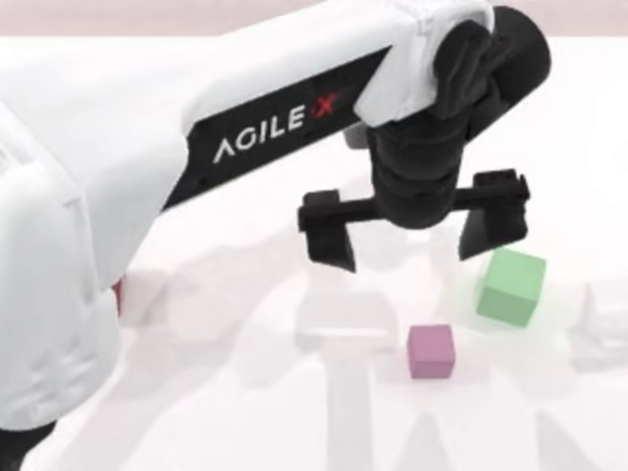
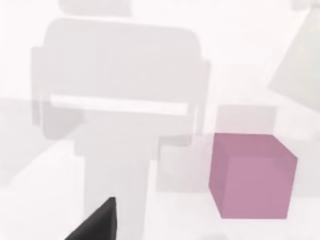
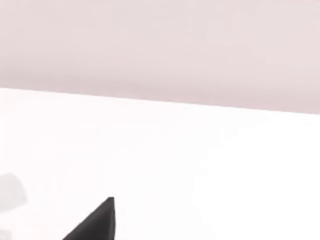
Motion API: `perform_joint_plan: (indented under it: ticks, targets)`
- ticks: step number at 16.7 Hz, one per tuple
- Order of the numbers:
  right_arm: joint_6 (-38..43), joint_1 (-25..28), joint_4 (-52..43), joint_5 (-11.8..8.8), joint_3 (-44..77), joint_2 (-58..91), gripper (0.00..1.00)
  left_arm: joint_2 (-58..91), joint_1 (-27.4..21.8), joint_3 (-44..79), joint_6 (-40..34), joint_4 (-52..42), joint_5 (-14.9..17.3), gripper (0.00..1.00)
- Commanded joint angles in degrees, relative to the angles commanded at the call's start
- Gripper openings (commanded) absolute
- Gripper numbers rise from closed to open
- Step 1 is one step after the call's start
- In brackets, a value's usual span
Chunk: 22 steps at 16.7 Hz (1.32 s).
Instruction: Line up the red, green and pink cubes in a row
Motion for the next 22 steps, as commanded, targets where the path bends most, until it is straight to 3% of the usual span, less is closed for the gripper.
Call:
perform_joint_plan:
  ticks: [8,15,22]
  targets:
    - [-15.04,6.95,-20.76,0.21,28.06,37.28,1.00,-43.21,19.06,-38.89,10.46,22.98,-0.48,1.00]
    - [-29.71,13.95,-41.71,0.08,54.29,73.42,1.00,-88.77,37.14,-81.78,29.74,47.85,-0.08,1.00]
    - [-40.48,19.11,-56.01,0.07,74.41,98.67,1.00,-118.64,48.63,-110.06,48.34,67.78,1.28,1.00]
